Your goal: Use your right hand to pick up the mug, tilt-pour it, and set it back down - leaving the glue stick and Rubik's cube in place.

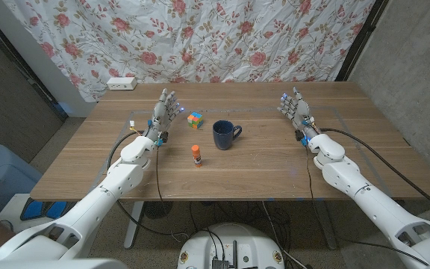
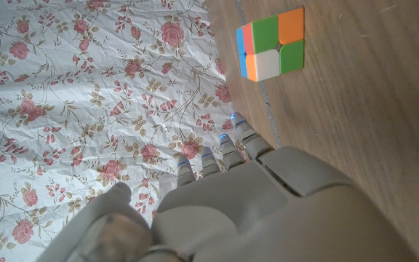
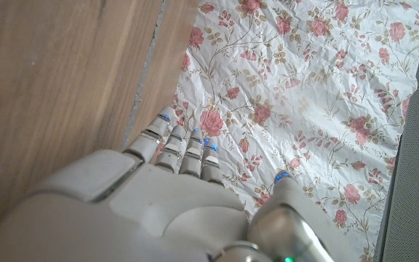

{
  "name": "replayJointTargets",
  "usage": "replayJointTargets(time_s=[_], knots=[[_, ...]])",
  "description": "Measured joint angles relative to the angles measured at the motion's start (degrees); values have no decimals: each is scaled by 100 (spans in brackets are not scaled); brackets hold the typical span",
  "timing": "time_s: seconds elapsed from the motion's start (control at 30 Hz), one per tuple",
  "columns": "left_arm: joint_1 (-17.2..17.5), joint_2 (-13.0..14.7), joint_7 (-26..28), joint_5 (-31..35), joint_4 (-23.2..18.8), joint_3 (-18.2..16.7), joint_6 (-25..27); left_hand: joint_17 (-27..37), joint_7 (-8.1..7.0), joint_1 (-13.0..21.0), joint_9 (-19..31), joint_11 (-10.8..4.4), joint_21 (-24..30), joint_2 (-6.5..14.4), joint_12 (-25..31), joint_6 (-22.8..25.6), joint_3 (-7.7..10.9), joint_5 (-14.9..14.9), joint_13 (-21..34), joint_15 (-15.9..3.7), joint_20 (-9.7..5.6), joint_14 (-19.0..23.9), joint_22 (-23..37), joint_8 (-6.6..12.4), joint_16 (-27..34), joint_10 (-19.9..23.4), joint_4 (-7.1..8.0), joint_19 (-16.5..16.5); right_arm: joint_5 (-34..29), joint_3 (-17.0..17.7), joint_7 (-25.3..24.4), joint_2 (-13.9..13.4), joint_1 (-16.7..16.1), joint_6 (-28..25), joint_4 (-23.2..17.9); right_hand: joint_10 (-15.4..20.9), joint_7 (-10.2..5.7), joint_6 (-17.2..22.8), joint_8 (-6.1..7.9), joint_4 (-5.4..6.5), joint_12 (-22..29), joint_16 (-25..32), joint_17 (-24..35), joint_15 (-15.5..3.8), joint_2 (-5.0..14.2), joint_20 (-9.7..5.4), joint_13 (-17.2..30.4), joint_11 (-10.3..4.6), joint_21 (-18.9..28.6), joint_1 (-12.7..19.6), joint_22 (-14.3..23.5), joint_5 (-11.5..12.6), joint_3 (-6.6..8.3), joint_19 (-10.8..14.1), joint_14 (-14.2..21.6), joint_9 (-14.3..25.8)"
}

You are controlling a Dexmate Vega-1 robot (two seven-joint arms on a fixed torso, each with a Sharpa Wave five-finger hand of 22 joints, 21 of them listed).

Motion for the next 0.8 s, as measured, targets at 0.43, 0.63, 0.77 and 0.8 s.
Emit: replayJointTargets(time_s=[0.43,0.63,0.77,0.8], knots=[[-1,-2,0,0,3,1,0,-1,1,0,-1,1,0,0,0,0,0,0,-1,0,0,-1,0,0,0,0,0,0,-208,-108,243,-23,62,327,156,-47,-53,-54,0,-43,0,0,-76,-41,-31,-45,-37,-47,-27,31,-1,7,4,-46,-42,-1],[-1,-2,0,0,3,1,0,-1,1,0,-1,1,0,0,0,0,-1,0,-1,0,0,-1,-1,0,0,0,0,0,-302,-143,353,-93,72,405,144,-172,-136,-137,0,-116,-1,0,-145,-44,-98,-42,-56,4,-61,98,-16,34,12,-85,-104,-1],[-1,-2,-1,0,3,1,0,-1,1,0,-1,1,0,0,0,0,-1,0,-1,0,0,-1,-1,0,0,0,0,0,-384,-187,397,-183,56,433,19,-239,-133,-199,-13,-199,-1,0,-196,-74,-165,-80,-71,-10,-89,164,-16,34,7,-170,-161,-1],[-1,-2,-2,0,3,1,0,-1,1,0,-1,1,0,0,0,0,-1,0,-1,0,0,-1,-1,0,0,0,0,-1,-417,-194,409,-194,51,441,2,-261,-133,-200,-27,-230,-1,0,-210,-70,-166,-74,-71,-32,-89,166,-16,34,11,-201,-200,-2]])
